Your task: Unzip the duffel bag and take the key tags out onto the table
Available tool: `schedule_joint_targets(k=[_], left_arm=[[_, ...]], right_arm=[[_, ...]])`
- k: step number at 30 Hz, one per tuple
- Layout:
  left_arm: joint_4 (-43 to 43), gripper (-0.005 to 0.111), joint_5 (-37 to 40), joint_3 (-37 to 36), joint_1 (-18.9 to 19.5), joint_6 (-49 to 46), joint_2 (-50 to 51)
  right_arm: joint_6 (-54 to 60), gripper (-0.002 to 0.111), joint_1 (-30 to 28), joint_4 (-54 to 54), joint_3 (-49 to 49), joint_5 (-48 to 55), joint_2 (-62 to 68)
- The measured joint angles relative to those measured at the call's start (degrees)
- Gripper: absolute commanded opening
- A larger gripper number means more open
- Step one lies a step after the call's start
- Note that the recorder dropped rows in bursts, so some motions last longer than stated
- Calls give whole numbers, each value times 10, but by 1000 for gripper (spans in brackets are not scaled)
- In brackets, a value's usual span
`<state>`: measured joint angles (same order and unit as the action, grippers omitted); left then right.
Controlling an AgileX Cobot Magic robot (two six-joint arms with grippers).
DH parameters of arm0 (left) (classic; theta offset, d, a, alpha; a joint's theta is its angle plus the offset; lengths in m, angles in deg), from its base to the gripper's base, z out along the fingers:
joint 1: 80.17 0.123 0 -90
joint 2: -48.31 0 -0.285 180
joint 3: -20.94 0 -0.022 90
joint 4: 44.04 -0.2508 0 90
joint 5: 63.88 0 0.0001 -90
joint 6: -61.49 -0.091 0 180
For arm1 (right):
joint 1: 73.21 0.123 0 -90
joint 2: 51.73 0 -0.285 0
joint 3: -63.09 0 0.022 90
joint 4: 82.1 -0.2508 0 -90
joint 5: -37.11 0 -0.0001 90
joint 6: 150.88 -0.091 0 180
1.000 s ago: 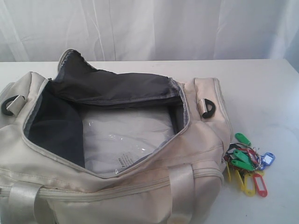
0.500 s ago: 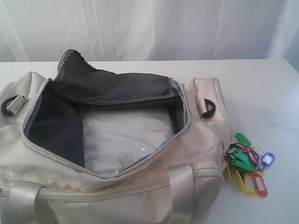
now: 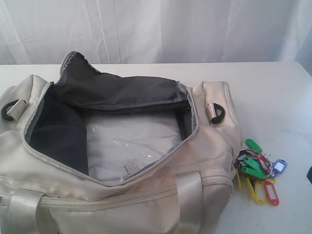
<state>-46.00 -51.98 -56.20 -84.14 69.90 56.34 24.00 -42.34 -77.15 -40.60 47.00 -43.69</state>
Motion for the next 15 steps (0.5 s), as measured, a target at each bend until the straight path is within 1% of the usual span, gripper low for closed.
schedule_joint_targets(k=[7, 15], left_arm=[[0, 0, -1, 0, 0, 0, 0], [0, 0, -1, 0, 0, 0, 0]], right_arm=[[0, 0, 0, -1, 6, 67, 0], [0, 0, 0, -1, 6, 95, 0]])
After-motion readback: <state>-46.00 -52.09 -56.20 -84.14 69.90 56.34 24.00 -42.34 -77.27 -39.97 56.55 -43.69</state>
